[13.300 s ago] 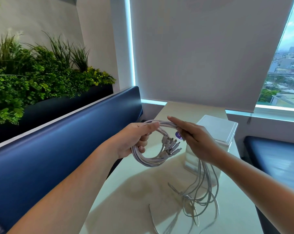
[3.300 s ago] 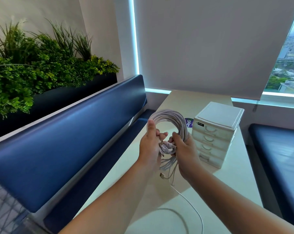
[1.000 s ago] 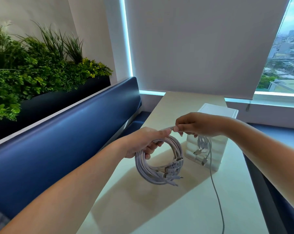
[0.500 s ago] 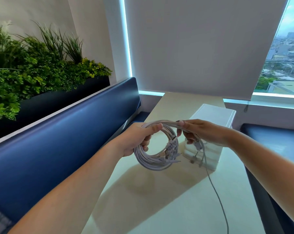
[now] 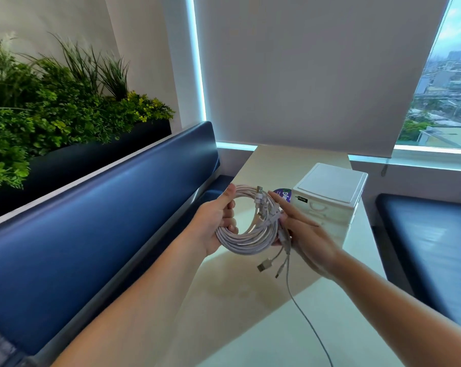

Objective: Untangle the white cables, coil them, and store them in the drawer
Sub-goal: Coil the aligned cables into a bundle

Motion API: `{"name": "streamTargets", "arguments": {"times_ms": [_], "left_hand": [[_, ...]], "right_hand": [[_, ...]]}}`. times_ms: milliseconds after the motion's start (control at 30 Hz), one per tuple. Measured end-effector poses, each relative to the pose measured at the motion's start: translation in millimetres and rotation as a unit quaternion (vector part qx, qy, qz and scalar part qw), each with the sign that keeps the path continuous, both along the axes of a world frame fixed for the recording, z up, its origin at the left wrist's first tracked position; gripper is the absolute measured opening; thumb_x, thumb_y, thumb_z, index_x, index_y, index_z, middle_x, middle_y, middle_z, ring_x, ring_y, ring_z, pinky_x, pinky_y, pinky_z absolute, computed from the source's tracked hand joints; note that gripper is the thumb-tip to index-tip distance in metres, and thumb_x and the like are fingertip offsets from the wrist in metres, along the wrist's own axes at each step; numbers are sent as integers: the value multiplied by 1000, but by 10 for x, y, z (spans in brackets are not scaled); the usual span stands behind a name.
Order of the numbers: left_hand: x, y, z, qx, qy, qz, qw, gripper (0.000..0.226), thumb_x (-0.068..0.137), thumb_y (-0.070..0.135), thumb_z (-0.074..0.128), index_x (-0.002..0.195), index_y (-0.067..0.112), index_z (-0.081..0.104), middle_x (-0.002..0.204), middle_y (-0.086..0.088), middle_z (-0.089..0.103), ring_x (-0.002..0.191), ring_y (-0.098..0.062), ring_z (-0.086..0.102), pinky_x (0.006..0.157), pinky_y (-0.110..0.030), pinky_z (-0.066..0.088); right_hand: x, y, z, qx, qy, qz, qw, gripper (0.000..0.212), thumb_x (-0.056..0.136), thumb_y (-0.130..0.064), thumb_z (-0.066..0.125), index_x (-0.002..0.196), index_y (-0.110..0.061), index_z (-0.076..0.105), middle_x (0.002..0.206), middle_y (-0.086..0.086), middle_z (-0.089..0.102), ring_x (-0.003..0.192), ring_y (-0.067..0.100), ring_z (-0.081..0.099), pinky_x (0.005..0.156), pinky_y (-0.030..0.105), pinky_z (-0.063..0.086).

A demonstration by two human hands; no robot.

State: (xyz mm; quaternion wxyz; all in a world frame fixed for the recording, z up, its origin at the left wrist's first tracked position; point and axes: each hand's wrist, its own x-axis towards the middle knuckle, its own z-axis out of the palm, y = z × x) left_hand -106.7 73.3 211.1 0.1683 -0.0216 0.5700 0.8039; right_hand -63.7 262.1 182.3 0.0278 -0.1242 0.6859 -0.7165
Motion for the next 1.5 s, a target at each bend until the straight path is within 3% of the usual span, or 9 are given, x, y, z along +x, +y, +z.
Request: {"name": "streamTargets", "arguments": {"times_ms": [133, 267, 433, 567, 733, 1067, 1300, 1400, 1500], "left_hand": [[9, 104, -60, 28, -19, 50, 998, 43, 79, 51, 68, 71, 13, 50, 53, 5, 30, 42, -10, 29, 45, -22, 36], [35, 200, -90, 39, -22, 93, 995, 40, 84, 49, 67, 76, 12, 53, 57, 3, 37, 44, -11, 35, 42, -22, 38], [54, 237, -73, 65, -13, 118, 991, 39, 87, 48, 65, 75, 13, 53, 61, 2, 36, 48, -12, 33, 41, -22, 39], [60, 243, -63, 51, 3, 120, 991, 41, 87, 51, 63, 78, 12, 53, 62, 2, 33, 51, -13, 33, 44, -23, 41], [104, 301, -38, 52, 7, 114, 992, 42, 86, 51, 64, 77, 12, 52, 56, 3, 29, 46, -11, 30, 44, -23, 39], [87, 262, -91, 70, 12, 58, 996, 43, 88, 53, 60, 84, 11, 55, 62, -2, 40, 55, -15, 44, 69, -31, 59], [287, 236, -208, 179, -19, 58, 982, 72, 86, 68, 43, 126, 11, 61, 120, -15, 66, 108, -28, 67, 90, -46, 56], [363, 403, -228, 157, -11, 126, 980, 65, 90, 68, 35, 102, 12, 66, 93, -11, 66, 90, -23, 66, 95, -49, 53], [273, 428, -161, 109, -11, 206, 972, 63, 95, 65, 33, 89, 12, 66, 67, -4, 55, 59, -15, 53, 61, -30, 55]], "right_hand": [[53, -161, 39, 16, 4, -3, 1000, 46, 91, -62, 27, 133, -49, 41, 96, -9, 63, 76, 19, 44, 76, 36, 45], [30, -307, 53, 91, 52, -83, 991, 44, 92, -45, 55, 131, -40, 37, 112, -19, 53, 100, -19, 52, 90, 15, 46], [-27, -364, 65, 129, 41, -137, 981, 56, 80, -53, 67, 130, -52, 41, 121, -11, 51, 104, -9, 52, 95, 21, 42], [-62, -371, 67, 114, 28, -145, 982, 45, 70, -57, 71, 111, -48, 52, 97, -13, 69, 94, 8, 66, 91, 39, 51], [-60, -409, 88, 55, 31, -225, 972, 16, 83, -23, 67, 96, -28, 58, 82, 1, 66, 72, 12, 60, 75, 37, 51], [-103, -422, 35, 20, 27, -243, 969, 21, 82, 0, 49, 78, -20, 50, 58, -6, 41, 58, 14, 37, 55, 29, 32], [-165, -439, -39, -23, 21, -295, 955, 12, 82, -2, 49, 78, -13, 48, 60, -1, 40, 56, 14, 37, 54, 30, 31], [-166, -492, -95, -7, 21, -315, 949, 11, 74, -14, 51, 84, -11, 52, 68, 5, 47, 62, 18, 42, 58, 34, 35], [-126, -531, -150, 9, 28, -289, 957, 8, 76, -13, 51, 83, -16, 52, 65, 0, 48, 58, 14, 42, 56, 28, 35]]}}
